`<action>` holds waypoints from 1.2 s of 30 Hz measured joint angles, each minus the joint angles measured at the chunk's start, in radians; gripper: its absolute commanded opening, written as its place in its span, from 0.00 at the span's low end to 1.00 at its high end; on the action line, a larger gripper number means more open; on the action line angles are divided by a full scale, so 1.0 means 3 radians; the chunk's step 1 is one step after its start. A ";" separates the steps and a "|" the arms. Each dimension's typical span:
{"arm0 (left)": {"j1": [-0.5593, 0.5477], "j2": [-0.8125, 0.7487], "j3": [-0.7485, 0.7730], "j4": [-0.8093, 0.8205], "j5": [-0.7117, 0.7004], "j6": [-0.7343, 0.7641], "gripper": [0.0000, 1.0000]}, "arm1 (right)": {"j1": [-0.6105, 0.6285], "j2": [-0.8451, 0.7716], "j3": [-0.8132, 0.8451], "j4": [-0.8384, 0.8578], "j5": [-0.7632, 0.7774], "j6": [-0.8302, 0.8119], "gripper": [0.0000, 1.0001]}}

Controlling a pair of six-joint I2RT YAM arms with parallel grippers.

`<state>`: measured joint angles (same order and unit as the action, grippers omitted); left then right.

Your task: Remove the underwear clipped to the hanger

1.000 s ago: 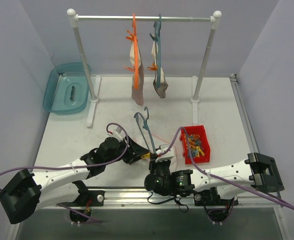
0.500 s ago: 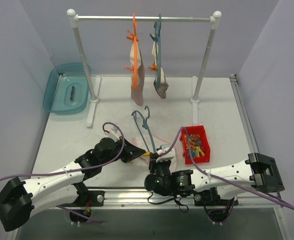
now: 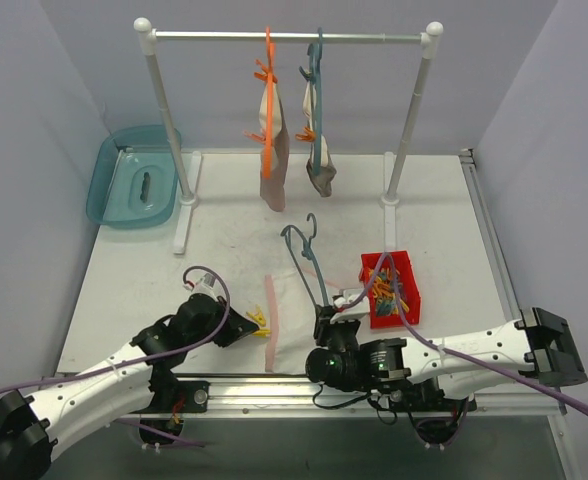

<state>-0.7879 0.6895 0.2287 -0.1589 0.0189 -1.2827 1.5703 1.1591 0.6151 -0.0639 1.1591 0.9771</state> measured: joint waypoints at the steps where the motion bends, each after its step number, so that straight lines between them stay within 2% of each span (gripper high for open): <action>1: 0.0005 0.0023 -0.0015 -0.0090 -0.0064 0.0053 0.15 | 0.0001 -0.0019 0.0000 -0.0027 0.0000 0.0000 0.00; 2: 0.0015 0.0043 -0.0014 -0.0165 -0.0126 0.0123 0.32 | 0.0006 -0.0037 0.0000 -0.0051 0.0000 0.0000 0.00; 5: 0.0037 0.0053 0.0056 -0.0383 -0.0379 0.0309 0.61 | 0.0010 -0.0111 0.0000 -0.0141 0.0000 -0.0001 0.00; 6: 0.0039 0.0053 0.0106 -0.0460 -0.0460 0.0354 0.81 | 0.0018 -0.0150 0.0000 -0.0179 -0.0001 -0.0003 0.00; 8: 0.0043 0.0045 0.0207 -0.0554 -0.0601 0.0450 0.95 | 0.0039 -0.0273 0.0000 -0.0252 -0.0001 -0.0015 0.00; 16: 0.0062 -0.0153 0.0500 -0.0834 -0.0872 0.0573 0.94 | 0.0092 -0.1108 0.0052 -0.0704 0.0081 -0.0173 0.00; 21: 0.0098 -0.0318 0.0600 -0.0997 -0.0914 0.0594 0.94 | 0.0056 -0.1378 0.0512 -0.1373 0.0156 -0.0148 0.00; 24: 0.0117 -0.0369 0.0626 -0.1026 -0.0913 0.0603 0.94 | -0.0034 -0.1343 0.0804 -0.1771 0.0217 -0.0022 0.00; 29: 0.0145 -0.0327 0.0633 -0.1026 -0.0881 0.0624 0.94 | -0.0350 -0.1057 0.1087 -0.2096 0.0187 0.0023 0.00; 33: 0.0168 -0.0243 0.0633 -0.1002 -0.0805 0.0624 0.94 | -0.0804 -0.0669 0.1266 -0.2078 -0.0005 -0.0192 0.00; 36: 0.0178 -0.0214 0.0633 -0.0992 -0.0755 0.0623 0.94 | -0.1228 -0.0563 0.1258 -0.1881 -0.0333 -0.0510 0.00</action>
<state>-0.7345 0.6254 0.4187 -0.4564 -0.2077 -1.0958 1.2018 0.9901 0.9924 -0.6281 1.0592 0.8242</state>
